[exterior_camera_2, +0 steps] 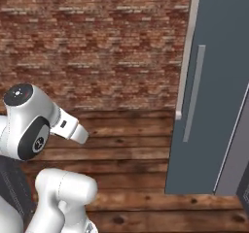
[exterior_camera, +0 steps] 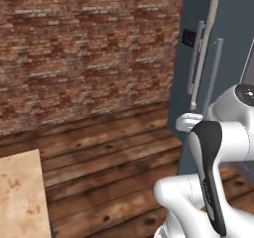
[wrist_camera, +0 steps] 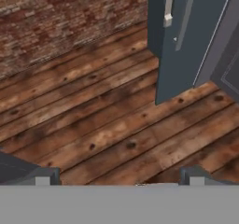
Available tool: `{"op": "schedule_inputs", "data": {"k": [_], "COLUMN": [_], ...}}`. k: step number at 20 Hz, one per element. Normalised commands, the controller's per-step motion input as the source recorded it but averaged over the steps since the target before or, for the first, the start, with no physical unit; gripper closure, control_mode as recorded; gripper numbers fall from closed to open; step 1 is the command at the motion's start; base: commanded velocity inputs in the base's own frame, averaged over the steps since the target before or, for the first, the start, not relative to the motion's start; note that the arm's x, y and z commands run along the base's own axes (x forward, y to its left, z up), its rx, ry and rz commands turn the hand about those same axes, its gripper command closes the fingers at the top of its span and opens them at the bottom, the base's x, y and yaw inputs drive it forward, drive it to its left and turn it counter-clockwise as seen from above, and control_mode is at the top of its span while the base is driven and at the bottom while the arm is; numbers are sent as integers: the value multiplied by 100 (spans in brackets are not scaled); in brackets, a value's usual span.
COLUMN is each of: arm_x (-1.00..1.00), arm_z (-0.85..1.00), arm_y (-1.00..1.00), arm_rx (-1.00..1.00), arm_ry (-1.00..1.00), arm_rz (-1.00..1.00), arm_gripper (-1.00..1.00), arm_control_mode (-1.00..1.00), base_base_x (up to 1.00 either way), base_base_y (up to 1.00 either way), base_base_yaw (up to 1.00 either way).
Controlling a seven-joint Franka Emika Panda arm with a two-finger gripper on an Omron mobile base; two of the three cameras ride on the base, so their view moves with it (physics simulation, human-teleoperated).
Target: Retrieve the sausage and cheese from the fridge and place them on the cutting board on the counter.
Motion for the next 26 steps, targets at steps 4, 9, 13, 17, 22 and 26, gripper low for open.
{"op": "schedule_inputs", "data": {"k": [4,9,13,17,22,26], "arm_x": [0,0,0,0,0,0], "arm_z": [0,0,0,0,0,0], "arm_y": [0,0,0,0,0,0], "arm_rx": [0,0,0,0,0,0], "arm_ry": [0,0,0,0,0,0], "arm_rz": [0,0,0,0,0,0], "arm_gripper": [-100,-100,-100,-100,-100,-100], "arm_control_mode": [100,100,100,100,100,100], "base_base_x": [100,100,100,100,100,100], "base_base_y": [38,40,41,40,42,42], "base_base_yaw": [-16,-16,-17,-17,-31,-49]}}
